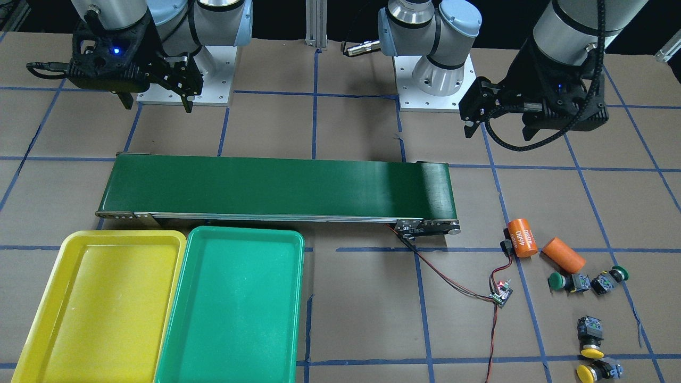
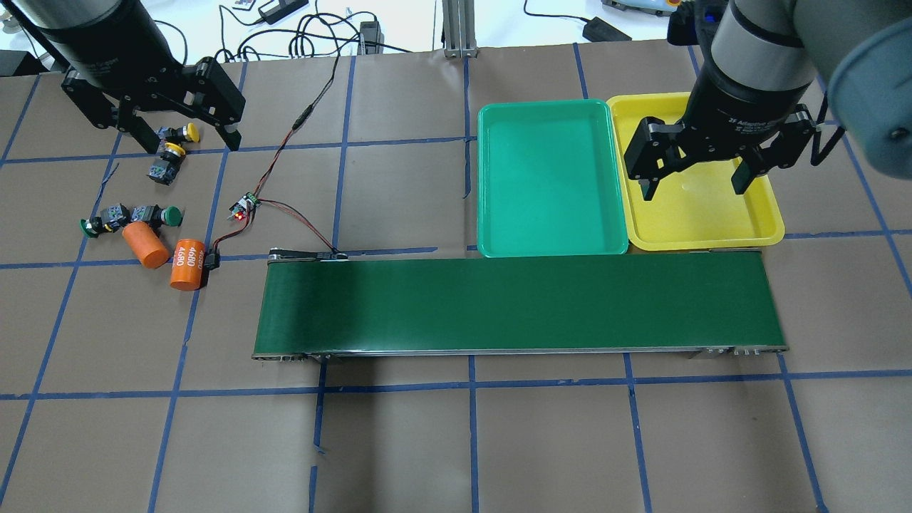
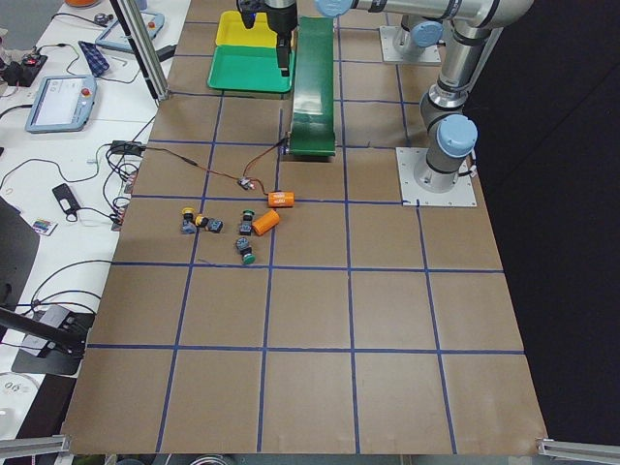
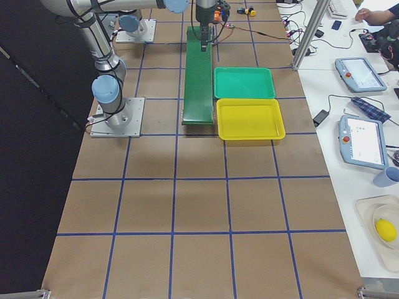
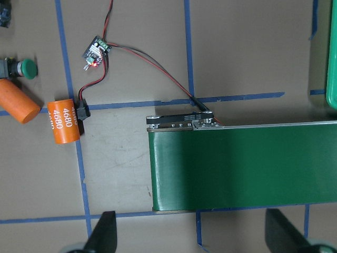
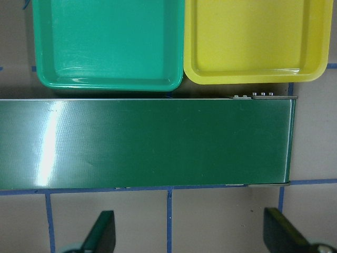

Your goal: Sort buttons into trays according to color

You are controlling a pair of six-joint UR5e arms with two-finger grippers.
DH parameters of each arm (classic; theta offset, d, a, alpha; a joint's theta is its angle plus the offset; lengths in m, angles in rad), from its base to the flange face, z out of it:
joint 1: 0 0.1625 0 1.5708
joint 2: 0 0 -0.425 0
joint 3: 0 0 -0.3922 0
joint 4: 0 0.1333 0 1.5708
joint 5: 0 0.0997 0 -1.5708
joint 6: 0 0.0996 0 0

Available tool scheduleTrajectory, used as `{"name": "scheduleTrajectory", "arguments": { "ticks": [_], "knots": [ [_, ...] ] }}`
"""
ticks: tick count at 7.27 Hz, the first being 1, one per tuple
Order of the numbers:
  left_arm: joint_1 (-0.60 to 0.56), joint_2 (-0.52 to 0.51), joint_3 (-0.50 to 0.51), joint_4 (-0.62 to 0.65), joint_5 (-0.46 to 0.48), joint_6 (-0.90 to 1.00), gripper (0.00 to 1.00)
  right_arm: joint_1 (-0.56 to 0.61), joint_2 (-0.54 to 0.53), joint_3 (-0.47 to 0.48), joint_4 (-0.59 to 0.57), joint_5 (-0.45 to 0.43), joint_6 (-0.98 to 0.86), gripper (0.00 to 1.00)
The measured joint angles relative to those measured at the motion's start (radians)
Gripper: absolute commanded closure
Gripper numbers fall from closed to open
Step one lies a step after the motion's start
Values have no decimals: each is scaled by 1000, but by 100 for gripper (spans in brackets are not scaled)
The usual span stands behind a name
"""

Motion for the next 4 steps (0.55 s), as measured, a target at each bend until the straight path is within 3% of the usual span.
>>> {"name": "scheduleTrajectory", "arguments": {
  "ticks": [2, 4],
  "knots": [
    [-4, 12, -32, -6, 5, 8, 0, 0, 0, 0, -4, 0, 1, 0],
    [49, 27, -144, 43, 11, 64, 0, 0, 1, -1, -6, -1, 3, 0]
  ]
}}
